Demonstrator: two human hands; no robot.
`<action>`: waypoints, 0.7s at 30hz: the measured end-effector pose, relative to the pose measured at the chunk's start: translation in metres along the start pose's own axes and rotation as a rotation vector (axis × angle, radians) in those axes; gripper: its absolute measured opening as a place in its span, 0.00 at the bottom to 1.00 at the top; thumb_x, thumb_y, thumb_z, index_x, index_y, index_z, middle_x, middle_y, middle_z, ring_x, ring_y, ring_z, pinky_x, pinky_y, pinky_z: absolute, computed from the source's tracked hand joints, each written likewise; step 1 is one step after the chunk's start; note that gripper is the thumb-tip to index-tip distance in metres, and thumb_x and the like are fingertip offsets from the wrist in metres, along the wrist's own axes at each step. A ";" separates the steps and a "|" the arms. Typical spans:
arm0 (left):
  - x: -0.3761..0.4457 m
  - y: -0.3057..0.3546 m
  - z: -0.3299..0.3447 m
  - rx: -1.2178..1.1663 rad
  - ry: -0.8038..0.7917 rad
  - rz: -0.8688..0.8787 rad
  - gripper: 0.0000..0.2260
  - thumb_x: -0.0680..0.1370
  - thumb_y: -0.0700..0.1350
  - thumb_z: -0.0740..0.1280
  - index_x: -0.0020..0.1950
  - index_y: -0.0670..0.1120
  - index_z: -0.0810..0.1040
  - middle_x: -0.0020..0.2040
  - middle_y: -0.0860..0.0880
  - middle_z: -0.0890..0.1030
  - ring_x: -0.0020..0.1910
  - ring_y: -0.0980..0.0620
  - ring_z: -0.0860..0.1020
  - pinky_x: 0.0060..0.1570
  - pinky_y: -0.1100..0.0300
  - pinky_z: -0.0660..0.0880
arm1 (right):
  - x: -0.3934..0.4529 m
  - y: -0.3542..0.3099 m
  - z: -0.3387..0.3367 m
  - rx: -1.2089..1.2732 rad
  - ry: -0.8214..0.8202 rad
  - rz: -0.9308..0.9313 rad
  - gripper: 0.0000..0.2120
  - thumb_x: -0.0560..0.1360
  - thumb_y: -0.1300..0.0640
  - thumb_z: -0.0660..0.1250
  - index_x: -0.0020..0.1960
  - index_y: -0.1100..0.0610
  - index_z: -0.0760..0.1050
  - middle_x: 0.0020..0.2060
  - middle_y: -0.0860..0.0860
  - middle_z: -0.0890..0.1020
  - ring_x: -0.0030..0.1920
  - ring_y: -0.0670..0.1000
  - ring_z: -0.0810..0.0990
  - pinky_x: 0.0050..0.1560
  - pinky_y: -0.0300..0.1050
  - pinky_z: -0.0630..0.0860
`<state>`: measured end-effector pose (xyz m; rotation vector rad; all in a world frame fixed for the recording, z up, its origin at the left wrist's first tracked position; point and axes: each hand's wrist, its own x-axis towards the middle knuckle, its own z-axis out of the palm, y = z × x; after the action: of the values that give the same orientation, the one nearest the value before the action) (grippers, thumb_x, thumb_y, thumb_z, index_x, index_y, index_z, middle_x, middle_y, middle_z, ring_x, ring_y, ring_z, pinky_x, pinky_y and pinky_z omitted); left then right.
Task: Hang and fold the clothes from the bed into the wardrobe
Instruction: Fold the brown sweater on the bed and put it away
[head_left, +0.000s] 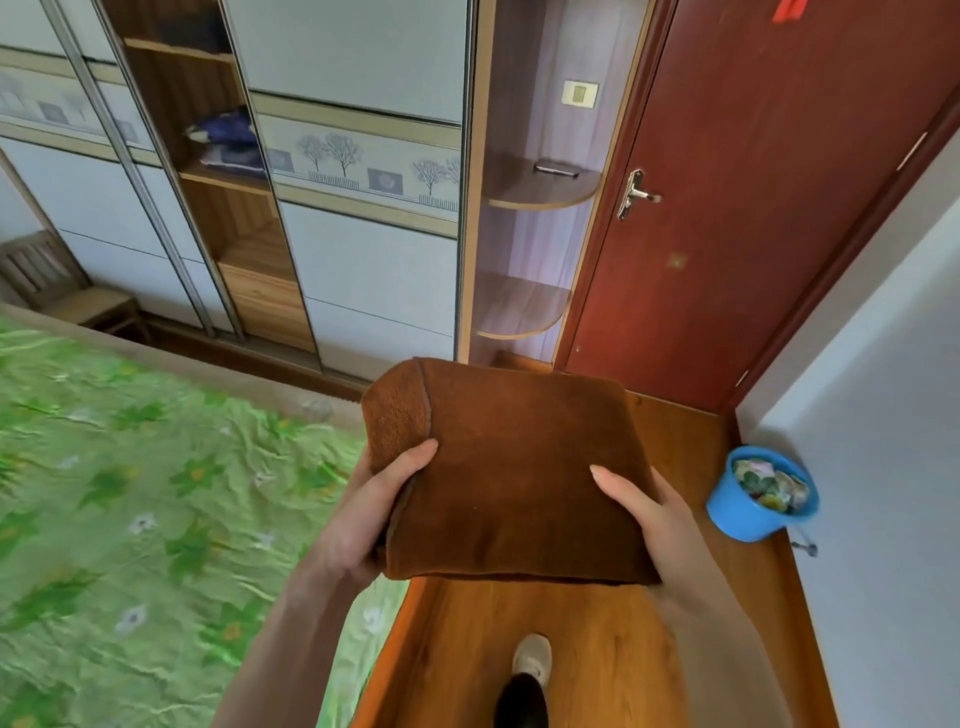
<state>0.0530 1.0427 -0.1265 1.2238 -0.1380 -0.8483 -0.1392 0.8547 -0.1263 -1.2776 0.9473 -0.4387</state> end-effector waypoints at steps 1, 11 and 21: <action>0.018 0.003 0.005 0.006 0.006 -0.001 0.28 0.73 0.50 0.76 0.73 0.54 0.75 0.60 0.46 0.87 0.57 0.42 0.86 0.59 0.45 0.81 | 0.018 -0.005 0.000 0.001 -0.002 0.004 0.38 0.64 0.37 0.76 0.72 0.43 0.72 0.62 0.46 0.83 0.60 0.55 0.83 0.62 0.61 0.81; 0.213 0.050 0.080 -0.021 0.099 0.016 0.28 0.75 0.50 0.76 0.74 0.53 0.75 0.59 0.46 0.87 0.55 0.42 0.87 0.50 0.48 0.85 | 0.234 -0.092 -0.005 -0.033 -0.074 0.029 0.40 0.62 0.37 0.76 0.73 0.43 0.72 0.62 0.47 0.82 0.59 0.57 0.83 0.60 0.59 0.82; 0.347 0.093 0.100 -0.066 0.201 0.050 0.27 0.74 0.49 0.76 0.73 0.53 0.76 0.60 0.44 0.86 0.56 0.40 0.86 0.55 0.42 0.83 | 0.389 -0.148 0.027 -0.028 -0.141 0.063 0.46 0.59 0.34 0.76 0.75 0.42 0.69 0.67 0.47 0.79 0.63 0.58 0.80 0.65 0.63 0.79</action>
<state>0.2881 0.7526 -0.1255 1.2316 0.0220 -0.6771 0.1352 0.5409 -0.1242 -1.2831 0.8741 -0.2832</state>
